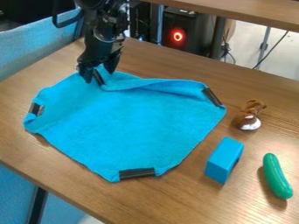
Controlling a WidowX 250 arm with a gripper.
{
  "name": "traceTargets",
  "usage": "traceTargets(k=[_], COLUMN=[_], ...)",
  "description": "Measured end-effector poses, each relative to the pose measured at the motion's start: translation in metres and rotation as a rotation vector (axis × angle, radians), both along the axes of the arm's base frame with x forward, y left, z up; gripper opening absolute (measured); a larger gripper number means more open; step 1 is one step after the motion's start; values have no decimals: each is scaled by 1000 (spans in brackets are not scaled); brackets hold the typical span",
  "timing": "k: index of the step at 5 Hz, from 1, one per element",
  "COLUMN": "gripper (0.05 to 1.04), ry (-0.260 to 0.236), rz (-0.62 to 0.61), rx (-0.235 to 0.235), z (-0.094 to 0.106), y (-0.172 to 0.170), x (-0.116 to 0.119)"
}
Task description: Fold over the cloth from top left to bottom right
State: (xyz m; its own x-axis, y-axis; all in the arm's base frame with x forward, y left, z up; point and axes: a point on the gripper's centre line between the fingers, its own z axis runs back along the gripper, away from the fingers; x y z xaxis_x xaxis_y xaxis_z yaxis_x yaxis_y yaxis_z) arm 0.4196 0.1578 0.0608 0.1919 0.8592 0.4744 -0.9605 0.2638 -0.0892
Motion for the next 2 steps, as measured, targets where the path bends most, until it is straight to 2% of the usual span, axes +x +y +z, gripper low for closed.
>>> traceTargets(k=[2], gripper=[361], ry=[-15], rz=[-15], rx=[13], z=[-6], y=[4], x=[1])
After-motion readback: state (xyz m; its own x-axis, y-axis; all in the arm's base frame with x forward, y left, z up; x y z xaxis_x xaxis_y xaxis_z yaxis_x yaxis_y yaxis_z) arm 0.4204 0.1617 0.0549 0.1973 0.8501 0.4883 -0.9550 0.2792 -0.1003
